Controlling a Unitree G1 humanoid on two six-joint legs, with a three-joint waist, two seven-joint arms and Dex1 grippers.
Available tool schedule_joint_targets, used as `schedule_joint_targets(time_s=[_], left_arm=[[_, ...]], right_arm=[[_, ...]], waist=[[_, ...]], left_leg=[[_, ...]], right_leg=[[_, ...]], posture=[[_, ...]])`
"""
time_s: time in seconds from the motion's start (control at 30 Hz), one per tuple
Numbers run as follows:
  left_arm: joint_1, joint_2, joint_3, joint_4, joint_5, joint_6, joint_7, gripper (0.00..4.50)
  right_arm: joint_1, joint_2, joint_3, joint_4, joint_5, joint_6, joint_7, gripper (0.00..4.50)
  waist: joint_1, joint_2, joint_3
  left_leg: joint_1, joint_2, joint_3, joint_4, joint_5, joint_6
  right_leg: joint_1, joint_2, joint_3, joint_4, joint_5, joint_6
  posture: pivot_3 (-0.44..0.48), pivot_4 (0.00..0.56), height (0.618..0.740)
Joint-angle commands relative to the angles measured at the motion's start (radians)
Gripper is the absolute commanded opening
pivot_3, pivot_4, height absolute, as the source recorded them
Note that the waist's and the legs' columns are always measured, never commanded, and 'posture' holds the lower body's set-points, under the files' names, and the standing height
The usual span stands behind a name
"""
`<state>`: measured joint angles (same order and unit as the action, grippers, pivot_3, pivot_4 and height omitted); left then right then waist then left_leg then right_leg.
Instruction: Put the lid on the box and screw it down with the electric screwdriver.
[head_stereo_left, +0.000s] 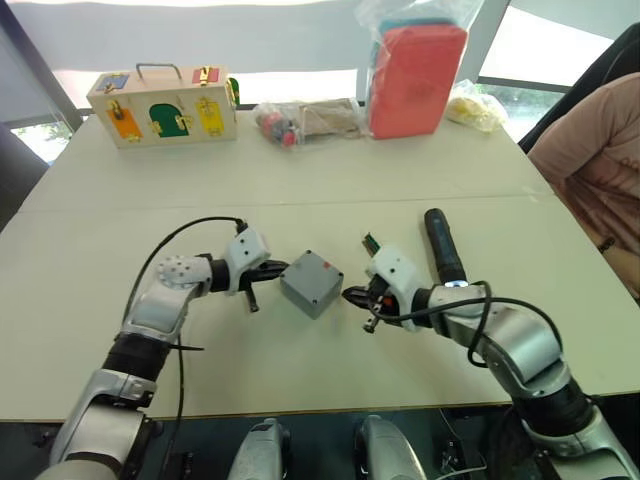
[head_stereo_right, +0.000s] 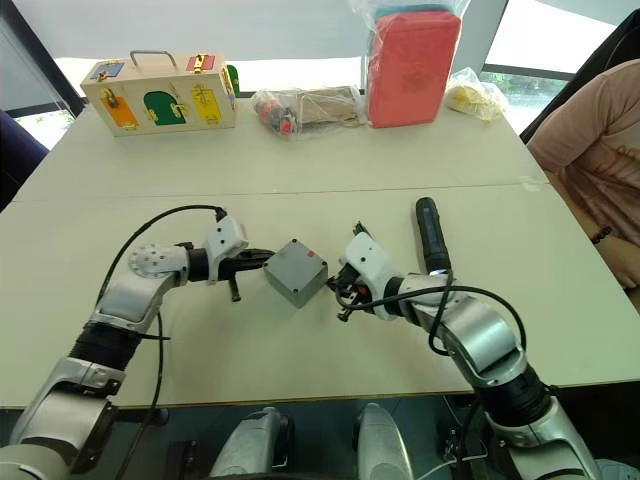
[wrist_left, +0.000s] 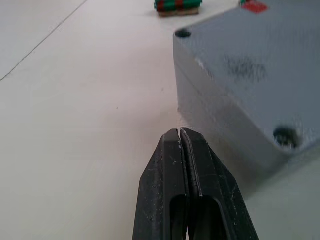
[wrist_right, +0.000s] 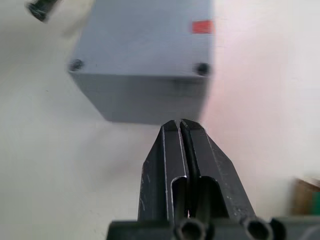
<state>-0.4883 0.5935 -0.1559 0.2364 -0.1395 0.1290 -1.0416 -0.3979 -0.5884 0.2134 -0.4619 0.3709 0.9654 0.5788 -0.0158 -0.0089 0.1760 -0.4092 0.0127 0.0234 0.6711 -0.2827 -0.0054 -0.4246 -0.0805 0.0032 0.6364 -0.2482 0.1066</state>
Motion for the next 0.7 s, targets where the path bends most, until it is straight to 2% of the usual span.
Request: schedule_joint_targets(time_s=[0.03, 0.23, 0.43, 0.7], left_arm=[[0.055, 0.074, 0.036, -0.136, -0.053, 0.051, -0.073, 0.00], [0.118, 0.117, 0.036, -0.260, -0.097, 0.127, -0.113, 0.00], [0.090, 0.061, 0.014, -0.257, -0.084, 0.141, -0.064, 0.00], [0.042, 0.026, 0.007, -0.209, -0.061, 0.121, -0.041, 0.00]], right_arm=[[-0.038, 0.007, -0.036, 0.058, -0.025, -0.097, 0.012, 0.04], [-0.073, 0.081, -0.010, 0.226, -0.069, -0.270, 0.036, 0.04], [-0.106, 0.157, 0.025, 0.348, -0.104, -0.364, 0.065, 0.04], [-0.064, 0.159, 0.050, 0.302, -0.109, -0.356, 0.107, 0.04]], waist=[[0.001, 0.000, 0.000], [0.005, 0.000, 0.000], [0.004, 0.000, 0.000], [0.004, 0.000, 0.000]], left_leg=[[0.000, 0.000, 0.000, 0.000, 0.000, 0.000], [0.000, 0.000, 0.000, 0.001, 0.000, 0.000], [0.000, 0.000, 0.000, 0.003, 0.000, 0.000], [-0.001, 0.000, 0.000, 0.007, 0.000, 0.000]], right_leg=[[0.000, 0.000, 0.000, 0.000, 0.000, 0.000], [0.001, -0.001, 0.000, 0.000, 0.000, 0.000], [0.001, 0.000, 0.000, 0.002, 0.000, 0.000], [0.001, 0.000, 0.000, 0.005, 0.000, 0.000]], posture=[[0.000, 0.150, 0.730], [0.000, 0.150, 0.730], [0.000, 0.150, 0.730], [0.000, 0.150, 0.730]])
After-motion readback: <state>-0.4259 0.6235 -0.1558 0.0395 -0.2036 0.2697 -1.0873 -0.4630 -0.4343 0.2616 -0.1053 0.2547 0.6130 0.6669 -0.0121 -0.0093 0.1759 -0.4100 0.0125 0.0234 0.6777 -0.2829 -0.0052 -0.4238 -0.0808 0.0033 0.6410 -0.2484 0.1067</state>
